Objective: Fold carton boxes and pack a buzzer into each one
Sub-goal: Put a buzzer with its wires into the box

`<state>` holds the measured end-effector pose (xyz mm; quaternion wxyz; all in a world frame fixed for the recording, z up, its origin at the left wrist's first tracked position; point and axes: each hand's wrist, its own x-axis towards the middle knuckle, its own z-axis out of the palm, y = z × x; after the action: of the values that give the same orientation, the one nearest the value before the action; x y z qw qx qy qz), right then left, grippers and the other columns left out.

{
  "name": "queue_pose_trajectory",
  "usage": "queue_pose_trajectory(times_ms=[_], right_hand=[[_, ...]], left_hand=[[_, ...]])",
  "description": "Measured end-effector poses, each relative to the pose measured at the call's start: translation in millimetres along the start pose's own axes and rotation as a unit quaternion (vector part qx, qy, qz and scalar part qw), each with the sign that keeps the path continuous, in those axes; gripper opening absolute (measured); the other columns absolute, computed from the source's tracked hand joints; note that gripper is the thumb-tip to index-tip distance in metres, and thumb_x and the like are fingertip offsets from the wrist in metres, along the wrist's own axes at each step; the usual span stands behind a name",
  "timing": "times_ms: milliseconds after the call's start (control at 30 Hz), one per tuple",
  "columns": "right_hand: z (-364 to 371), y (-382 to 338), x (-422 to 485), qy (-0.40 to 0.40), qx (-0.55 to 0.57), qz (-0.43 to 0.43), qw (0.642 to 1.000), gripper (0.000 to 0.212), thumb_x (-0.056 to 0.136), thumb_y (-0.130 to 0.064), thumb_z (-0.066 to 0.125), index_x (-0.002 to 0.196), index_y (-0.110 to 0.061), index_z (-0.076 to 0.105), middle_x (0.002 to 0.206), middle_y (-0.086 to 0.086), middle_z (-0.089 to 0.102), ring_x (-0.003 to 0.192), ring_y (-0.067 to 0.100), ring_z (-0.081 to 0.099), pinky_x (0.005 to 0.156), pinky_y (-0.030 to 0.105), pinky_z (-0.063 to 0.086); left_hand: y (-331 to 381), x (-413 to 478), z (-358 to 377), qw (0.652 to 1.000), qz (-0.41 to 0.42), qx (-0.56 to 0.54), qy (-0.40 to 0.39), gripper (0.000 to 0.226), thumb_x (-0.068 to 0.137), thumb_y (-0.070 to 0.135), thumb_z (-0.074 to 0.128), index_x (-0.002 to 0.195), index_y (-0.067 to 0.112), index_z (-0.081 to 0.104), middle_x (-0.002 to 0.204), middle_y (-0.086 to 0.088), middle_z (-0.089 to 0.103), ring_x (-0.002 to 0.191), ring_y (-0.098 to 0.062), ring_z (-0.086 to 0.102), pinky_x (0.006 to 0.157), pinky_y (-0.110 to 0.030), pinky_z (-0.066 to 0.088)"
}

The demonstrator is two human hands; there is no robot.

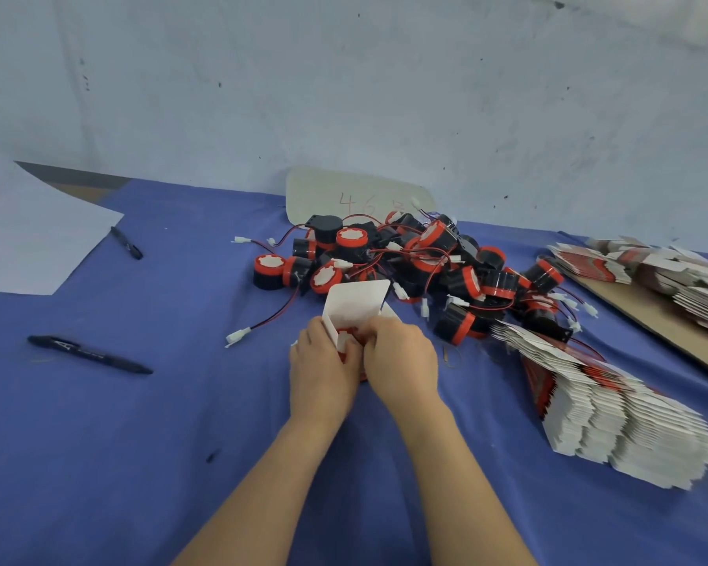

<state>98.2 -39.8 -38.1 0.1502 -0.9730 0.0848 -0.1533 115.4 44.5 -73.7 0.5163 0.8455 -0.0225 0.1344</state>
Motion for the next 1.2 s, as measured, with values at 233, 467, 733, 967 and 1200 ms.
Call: queue_pose_trajectory(times_ms=[233,467,733,967,1200], right_hand=[[0,10,4,-0.009,0.017,-0.027,0.999,0.023,0.097,-0.021,0.048,0.104,-0.020,0.070,0.104,-0.001,0.062,0.090,0.019,0.058,0.072,0.034,0.050],[2,6,1,0.059,0.011,0.036,0.998,0.018,0.092,-0.007,0.043,0.093,-0.013,0.059,0.089,0.002,0.061,0.074,0.021,0.052,0.056,0.030,0.036],[-6,9,5,-0.060,-0.001,0.018,0.998,0.023,0.091,-0.018,0.046,0.090,-0.006,0.065,0.082,0.006,0.055,0.066,0.020,0.047,0.046,0.026,0.029],[-5,8,0,-0.021,0.033,-0.023,0.999,0.034,0.092,-0.005,0.041,0.120,-0.018,0.058,0.104,0.006,0.068,0.088,0.025,0.061,0.067,0.034,0.052],[-4,-3,-2,-0.052,-0.001,-0.019,0.998,0.024,0.096,-0.021,0.040,0.086,-0.010,0.058,0.078,0.004,0.056,0.066,0.021,0.047,0.047,0.027,0.030]], left_hand=[[-2,-1,0,1.000,0.015,0.001,-0.004,0.024,0.092,0.024,0.053,0.111,0.009,0.047,0.111,-0.008,0.056,0.102,-0.026,0.050,0.085,-0.043,0.047],[-2,-1,0,0.999,0.029,0.017,-0.008,0.025,0.093,0.023,0.053,0.112,0.008,0.047,0.112,-0.008,0.055,0.104,-0.025,0.048,0.080,-0.034,0.042],[-3,-1,1,1.000,0.012,0.002,-0.007,0.023,0.091,0.023,0.055,0.109,0.010,0.046,0.110,-0.007,0.055,0.102,-0.025,0.049,0.077,-0.036,0.044],[-8,4,-3,0.999,0.012,0.036,0.027,0.033,0.091,0.028,0.057,0.122,0.019,0.054,0.120,-0.008,0.041,0.101,-0.018,0.036,0.081,-0.027,0.034],[-8,7,-5,1.000,-0.008,0.010,0.018,0.029,0.089,0.028,0.058,0.116,0.018,0.055,0.112,-0.002,0.036,0.102,-0.026,0.049,0.077,-0.031,0.041]])
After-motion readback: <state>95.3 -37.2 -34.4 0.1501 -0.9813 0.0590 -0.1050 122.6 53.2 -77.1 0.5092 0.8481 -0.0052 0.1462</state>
